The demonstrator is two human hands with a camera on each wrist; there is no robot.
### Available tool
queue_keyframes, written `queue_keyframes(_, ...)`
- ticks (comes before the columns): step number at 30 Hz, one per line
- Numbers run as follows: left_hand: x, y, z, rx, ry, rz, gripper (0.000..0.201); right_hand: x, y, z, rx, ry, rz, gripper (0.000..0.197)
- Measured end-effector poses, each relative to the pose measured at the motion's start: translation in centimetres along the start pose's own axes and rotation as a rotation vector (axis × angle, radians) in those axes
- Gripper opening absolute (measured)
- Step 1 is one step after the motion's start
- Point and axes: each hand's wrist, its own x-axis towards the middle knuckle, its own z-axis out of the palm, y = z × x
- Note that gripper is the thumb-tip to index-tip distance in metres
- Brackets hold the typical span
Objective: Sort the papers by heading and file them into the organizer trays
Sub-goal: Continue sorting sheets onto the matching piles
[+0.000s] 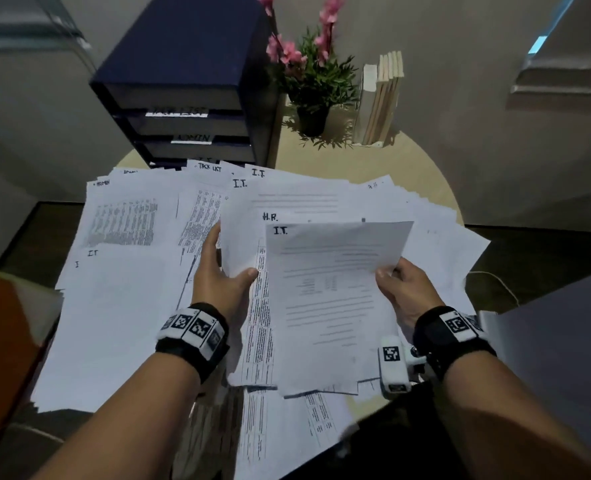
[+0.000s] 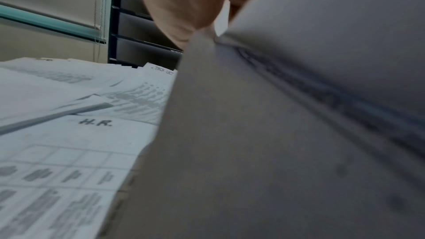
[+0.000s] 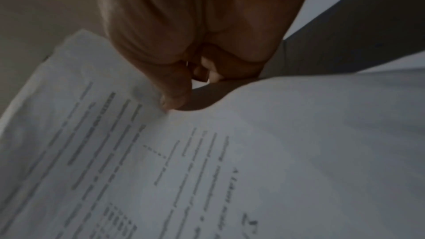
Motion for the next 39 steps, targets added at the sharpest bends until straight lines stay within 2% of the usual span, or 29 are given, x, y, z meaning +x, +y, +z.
queue_keyframes(3, -0.5, 0.0, -1.8, -0.065, 0.019, 0.010, 0.088, -0.9, -0.3, 3.4, 0.013, -0.049, -0.003, 0.027)
queue_keyframes(8, -0.2, -1.8, -6.2, -0.117, -0.015, 0.018, 0.079, -1.9, 0.3, 9.7, -0.077, 0.062, -0.100, 0.017)
queue_keyframes(14, 0.7, -5.6, -13.3, -0.275, 0.001, -0.065, 0.095, -2.8, 1.8, 18.3, -0.084, 0.196, -0.132, 0.011)
queue_keyframes(16, 1.3, -6.8, -15.3, -0.255, 0.018, -0.064, 0.090, -2.8, 2.8, 20.6, -0.106, 0.239, -0.104, 0.012)
queue_keyframes(20, 2.4, -9.7, -18.1, -0.150, 0.006, -0.077, 0.094, -2.3, 4.9, 23.7, -0.207, 0.260, -0.066, 0.019)
queue_keyframes(23, 2.7, -11.7, -19.4, -0.103, -0.008, -0.078, 0.094, -2.2, 5.7, 25.5, -0.254, 0.291, -0.056, 0.020)
queue_keyframes(25, 2.9, -13.0, -20.0, -0.123, -0.026, -0.091, 0.080, -2.4, 6.0, 26.3, -0.271, 0.299, -0.056, 0.025)
queue_keyframes(28, 3.3, -15.3, -20.8, -0.119, -0.066, -0.118, 0.065, -2.5, 6.7, 26.9, -0.344, 0.295, -0.035, 0.013)
queue_keyframes(33, 4.1, -18.2, -21.4, -0.090, -0.088, -0.253, 0.062, -2.9, 7.5, 27.3, -0.340, 0.302, -0.034, 0.015)
queue_keyframes(39, 4.3, -19.3, -20.7, -0.208, -0.095, -0.383, 0.065, -2.9, 7.7, 27.0, -0.308, 0.251, -0.024, 0.025)
